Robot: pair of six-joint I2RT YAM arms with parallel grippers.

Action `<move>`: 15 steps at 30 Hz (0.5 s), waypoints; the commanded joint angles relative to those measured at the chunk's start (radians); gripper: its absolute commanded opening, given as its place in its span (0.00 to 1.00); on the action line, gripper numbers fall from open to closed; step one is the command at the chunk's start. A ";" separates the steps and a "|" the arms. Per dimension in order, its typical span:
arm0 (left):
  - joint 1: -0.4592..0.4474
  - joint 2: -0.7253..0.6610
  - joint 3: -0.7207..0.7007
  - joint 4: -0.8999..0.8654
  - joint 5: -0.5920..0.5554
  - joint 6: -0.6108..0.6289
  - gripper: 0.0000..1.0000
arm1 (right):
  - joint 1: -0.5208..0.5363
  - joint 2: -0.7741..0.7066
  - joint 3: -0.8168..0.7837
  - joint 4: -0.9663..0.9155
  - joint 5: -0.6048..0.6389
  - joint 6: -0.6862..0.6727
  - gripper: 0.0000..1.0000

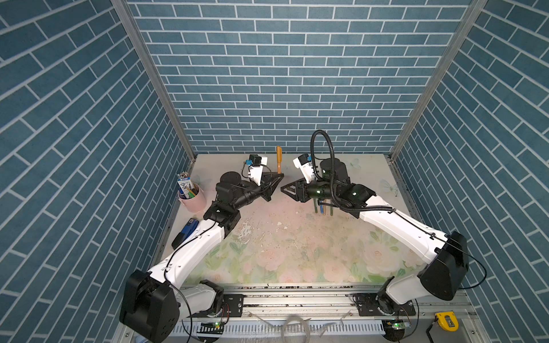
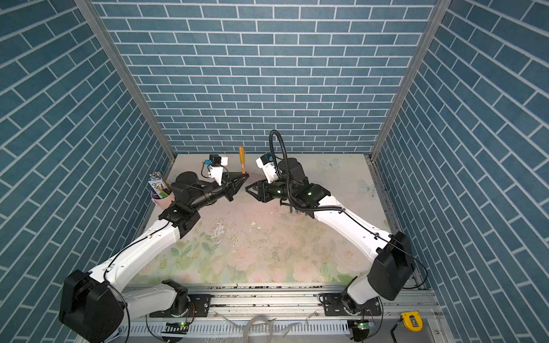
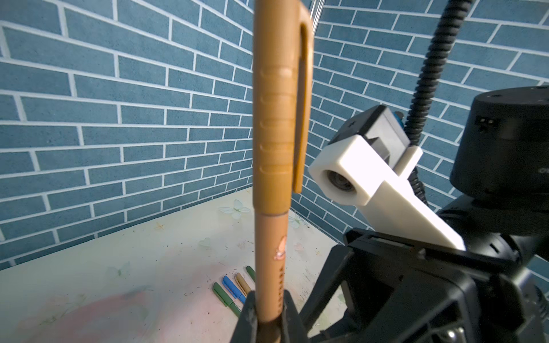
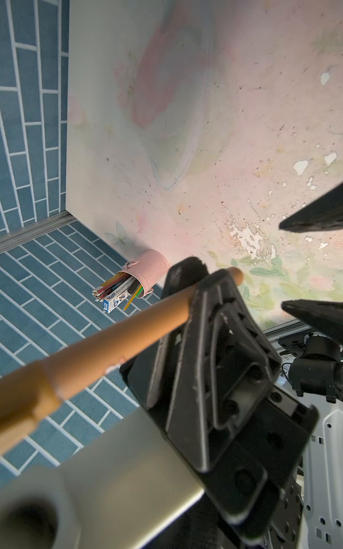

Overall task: Insert pens into pen caps
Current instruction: Put on the pen cap to the pen, then place the pen at the center of the table.

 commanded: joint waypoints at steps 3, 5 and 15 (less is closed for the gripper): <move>0.003 0.005 0.015 0.039 -0.002 -0.005 0.00 | -0.003 -0.075 0.013 -0.063 0.034 -0.076 0.38; 0.003 0.002 0.013 0.040 -0.002 -0.005 0.00 | -0.004 -0.079 0.030 -0.076 0.048 -0.093 0.37; -0.002 0.002 0.011 0.053 0.004 -0.022 0.00 | -0.004 -0.025 0.187 -0.109 0.056 -0.172 0.33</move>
